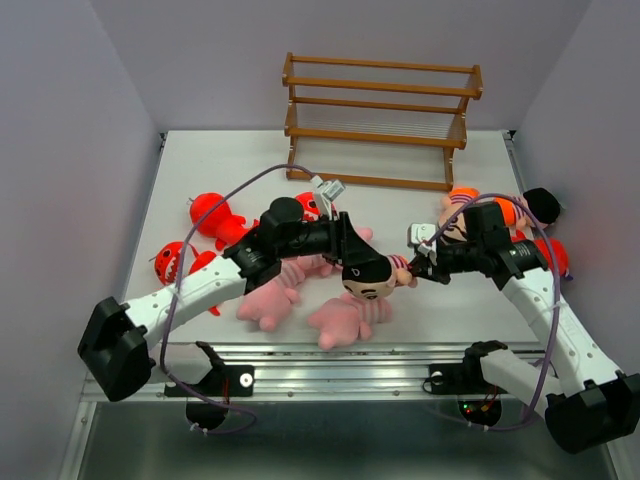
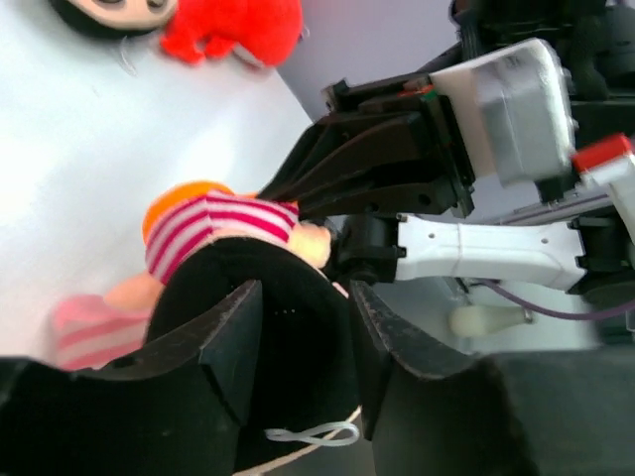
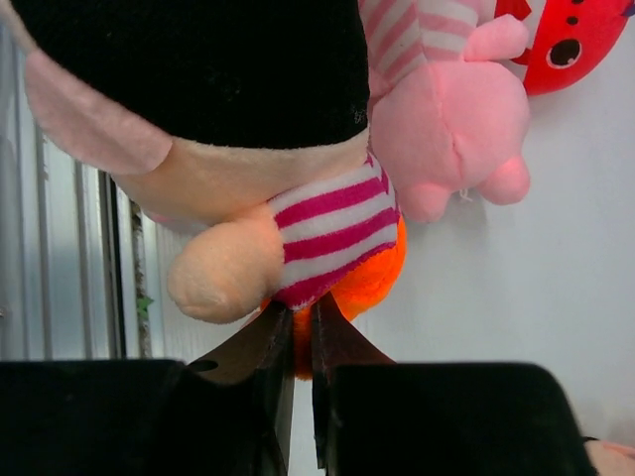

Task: Place and organize the stuffed toys onto the shelf
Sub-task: Pass the stuffed toy from the left arm to the right

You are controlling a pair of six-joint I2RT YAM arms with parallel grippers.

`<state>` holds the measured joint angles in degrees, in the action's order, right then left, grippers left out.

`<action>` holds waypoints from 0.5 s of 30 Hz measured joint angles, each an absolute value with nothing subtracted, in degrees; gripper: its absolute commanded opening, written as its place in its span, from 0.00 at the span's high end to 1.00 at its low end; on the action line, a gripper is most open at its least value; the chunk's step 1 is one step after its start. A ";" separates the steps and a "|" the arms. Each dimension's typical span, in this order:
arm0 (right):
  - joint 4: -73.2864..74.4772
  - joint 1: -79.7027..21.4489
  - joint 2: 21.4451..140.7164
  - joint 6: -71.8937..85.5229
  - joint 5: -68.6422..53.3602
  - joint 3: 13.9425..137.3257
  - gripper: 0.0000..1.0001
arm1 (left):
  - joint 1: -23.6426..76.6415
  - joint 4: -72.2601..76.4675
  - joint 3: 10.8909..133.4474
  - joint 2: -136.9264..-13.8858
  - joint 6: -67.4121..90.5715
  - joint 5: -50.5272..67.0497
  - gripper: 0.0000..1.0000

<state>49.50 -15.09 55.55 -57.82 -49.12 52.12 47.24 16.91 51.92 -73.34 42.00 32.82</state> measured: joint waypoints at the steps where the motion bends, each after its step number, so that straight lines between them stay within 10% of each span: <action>1: 49.47 -15.09 55.55 -56.16 -49.91 52.36 0.99 | 47.22 16.45 51.92 -72.03 41.74 32.10 0.36; 15: 34.79 -11.88 55.92 -19.29 -52.88 57.87 0.99 | 47.53 10.94 52.75 -38.98 28.49 11.44 0.27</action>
